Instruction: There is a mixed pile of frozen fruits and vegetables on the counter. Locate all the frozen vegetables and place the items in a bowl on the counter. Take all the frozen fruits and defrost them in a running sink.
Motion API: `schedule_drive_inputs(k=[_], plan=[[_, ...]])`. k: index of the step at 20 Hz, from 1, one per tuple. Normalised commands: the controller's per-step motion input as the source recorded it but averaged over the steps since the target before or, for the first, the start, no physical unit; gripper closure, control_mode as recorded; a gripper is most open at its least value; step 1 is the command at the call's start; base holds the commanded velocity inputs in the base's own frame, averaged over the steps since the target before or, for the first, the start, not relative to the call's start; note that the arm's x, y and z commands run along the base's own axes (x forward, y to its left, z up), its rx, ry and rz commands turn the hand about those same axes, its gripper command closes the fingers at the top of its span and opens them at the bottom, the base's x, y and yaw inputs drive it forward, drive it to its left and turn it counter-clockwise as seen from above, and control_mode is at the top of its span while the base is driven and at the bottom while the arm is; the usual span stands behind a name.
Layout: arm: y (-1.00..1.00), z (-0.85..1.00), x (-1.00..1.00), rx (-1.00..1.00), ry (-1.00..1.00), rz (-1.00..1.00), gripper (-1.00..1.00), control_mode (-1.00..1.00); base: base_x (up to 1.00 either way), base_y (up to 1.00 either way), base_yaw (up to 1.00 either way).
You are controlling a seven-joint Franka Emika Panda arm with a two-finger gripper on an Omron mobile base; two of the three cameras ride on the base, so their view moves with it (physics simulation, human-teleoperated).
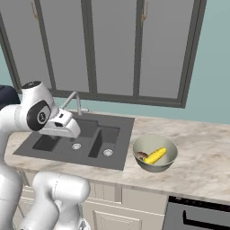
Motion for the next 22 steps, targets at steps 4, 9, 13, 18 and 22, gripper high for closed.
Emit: schedule_drive_inputs(k=[4,9,13,18,22], plan=[[0.36,0.08,0.00,0.00,0.11,0.12,-1.00,-1.00,0.00,0.00,0.00],[0.43,-0.02,0.01,0.02,0.12,0.11,-1.00,-1.00,0.00,0.00,0.00],[0.43,-0.16,0.03,0.05,0.11,0.09,-1.00,-1.00,0.00,0.00,0.00],[0.45,-0.13,0.00,0.04,0.12,0.08,-1.00,-1.00,0.00,0.00,0.00],[0.43,-0.07,-0.05,0.03,0.10,0.09,-1.00,-1.00,0.00,0.00,0.00]])
